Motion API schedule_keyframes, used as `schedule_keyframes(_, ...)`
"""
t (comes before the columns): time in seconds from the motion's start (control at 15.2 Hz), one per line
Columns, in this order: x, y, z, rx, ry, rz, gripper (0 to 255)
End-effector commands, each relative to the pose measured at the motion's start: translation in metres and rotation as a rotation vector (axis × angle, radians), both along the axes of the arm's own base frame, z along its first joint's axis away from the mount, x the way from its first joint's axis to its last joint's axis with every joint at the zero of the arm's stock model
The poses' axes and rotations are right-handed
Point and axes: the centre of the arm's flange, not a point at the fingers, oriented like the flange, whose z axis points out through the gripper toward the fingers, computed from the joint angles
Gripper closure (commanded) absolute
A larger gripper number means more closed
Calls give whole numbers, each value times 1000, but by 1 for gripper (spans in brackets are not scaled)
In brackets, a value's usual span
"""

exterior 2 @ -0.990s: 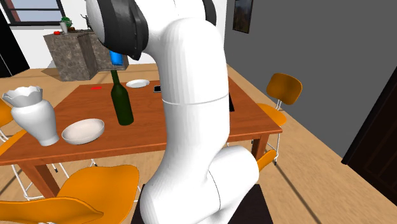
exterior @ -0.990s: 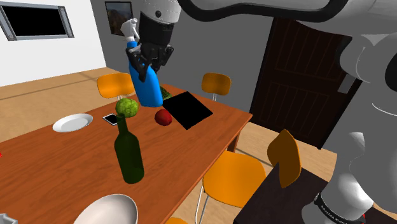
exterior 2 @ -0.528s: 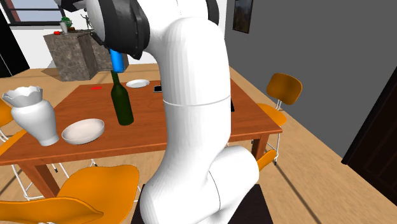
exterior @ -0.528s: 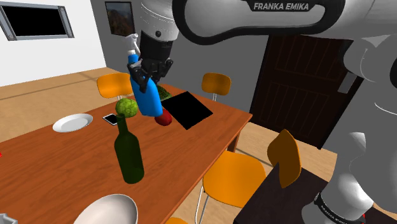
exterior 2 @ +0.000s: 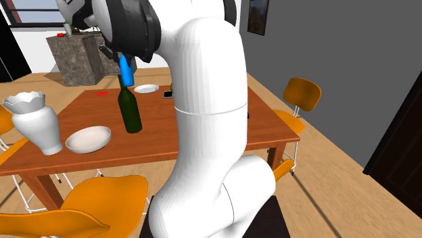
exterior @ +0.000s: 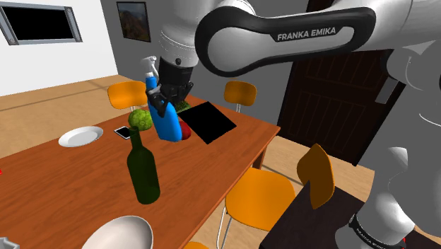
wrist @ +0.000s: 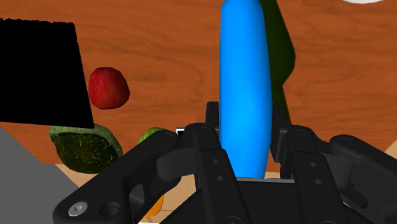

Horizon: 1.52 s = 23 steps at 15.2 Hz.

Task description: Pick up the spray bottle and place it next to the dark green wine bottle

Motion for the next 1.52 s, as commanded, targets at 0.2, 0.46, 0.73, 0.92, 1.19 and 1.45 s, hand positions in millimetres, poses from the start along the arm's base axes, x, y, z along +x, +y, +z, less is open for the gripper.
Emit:
schedule_keyframes(0.2,0,0,-26,0,-1,0,255)
schedule_keyframes(0.46,0,0,-47,0,-1,0,255)
schedule_keyframes(0.73,0,0,-68,0,-1,0,255)
schedule_keyframes(0.92,0,0,-84,0,-1,0,255)
schedule_keyframes(1.19,0,0,-105,0,-1,0,255)
schedule_keyframes(1.45,0,0,-126,0,-1,0,255)
